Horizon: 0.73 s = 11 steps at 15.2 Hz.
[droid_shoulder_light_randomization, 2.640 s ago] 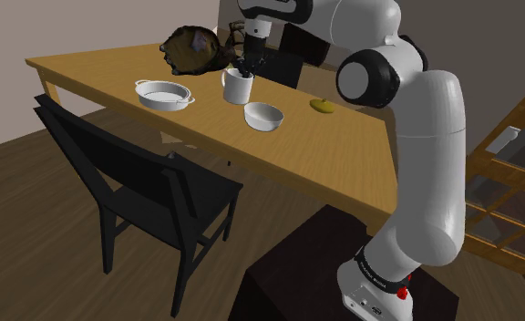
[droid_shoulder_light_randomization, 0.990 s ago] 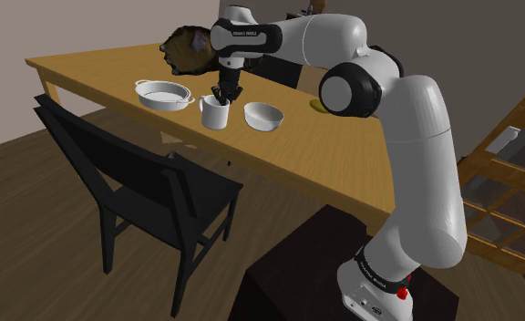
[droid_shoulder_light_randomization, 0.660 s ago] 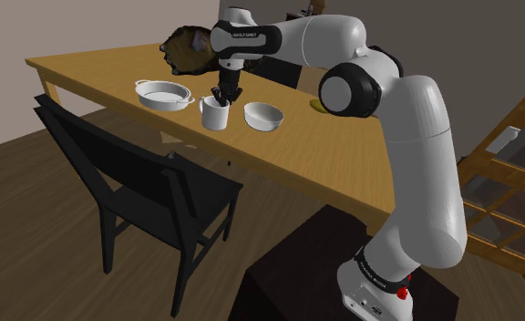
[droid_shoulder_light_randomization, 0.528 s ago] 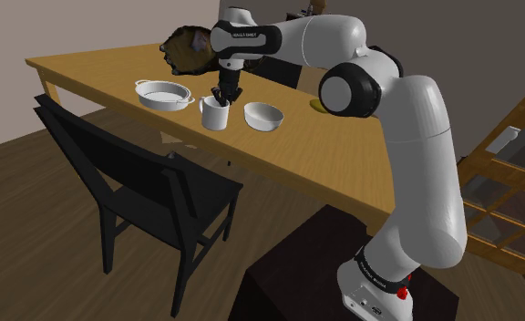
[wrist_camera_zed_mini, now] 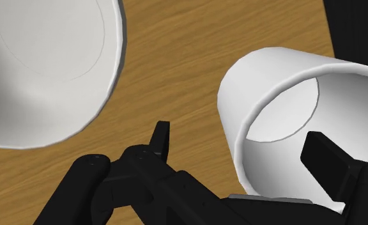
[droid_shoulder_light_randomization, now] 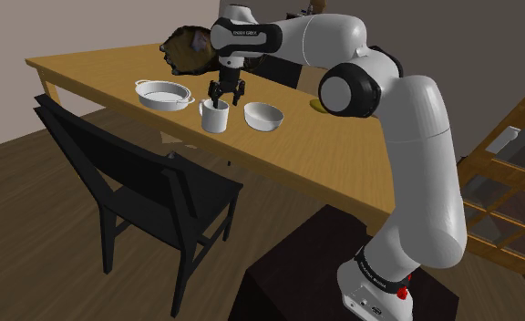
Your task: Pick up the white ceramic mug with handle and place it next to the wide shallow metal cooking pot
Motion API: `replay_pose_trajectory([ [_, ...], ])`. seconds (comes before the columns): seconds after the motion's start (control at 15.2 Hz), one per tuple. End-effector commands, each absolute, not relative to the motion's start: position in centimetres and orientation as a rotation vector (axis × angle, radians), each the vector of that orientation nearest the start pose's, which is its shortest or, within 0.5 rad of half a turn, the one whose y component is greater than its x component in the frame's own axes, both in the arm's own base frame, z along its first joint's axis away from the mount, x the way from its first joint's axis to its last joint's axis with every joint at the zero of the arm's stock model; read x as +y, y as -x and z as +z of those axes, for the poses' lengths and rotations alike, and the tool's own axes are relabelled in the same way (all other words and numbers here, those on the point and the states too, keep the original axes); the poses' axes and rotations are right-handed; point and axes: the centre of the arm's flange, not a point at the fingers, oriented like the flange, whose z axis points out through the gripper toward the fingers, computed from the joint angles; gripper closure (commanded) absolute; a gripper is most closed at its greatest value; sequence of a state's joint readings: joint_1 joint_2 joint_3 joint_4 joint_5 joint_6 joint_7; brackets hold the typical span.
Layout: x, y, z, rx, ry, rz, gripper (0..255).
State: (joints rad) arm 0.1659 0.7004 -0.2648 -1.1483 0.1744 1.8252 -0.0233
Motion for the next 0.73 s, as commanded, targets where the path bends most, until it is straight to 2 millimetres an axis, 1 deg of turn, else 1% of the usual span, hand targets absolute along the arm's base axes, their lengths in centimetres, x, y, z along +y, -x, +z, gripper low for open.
replay_pose_trajectory([
  [0.0, -0.3, -74.3, 41.7, 0.094, 3.141, 0.004, 0],
  [0.13, -0.3, -74.3, 44.1, 0.094, 3.141, 0.004, 0],
  [0.66, -0.3, -74.3, 44.1, 0.094, 3.141, 0.004, 0],
])
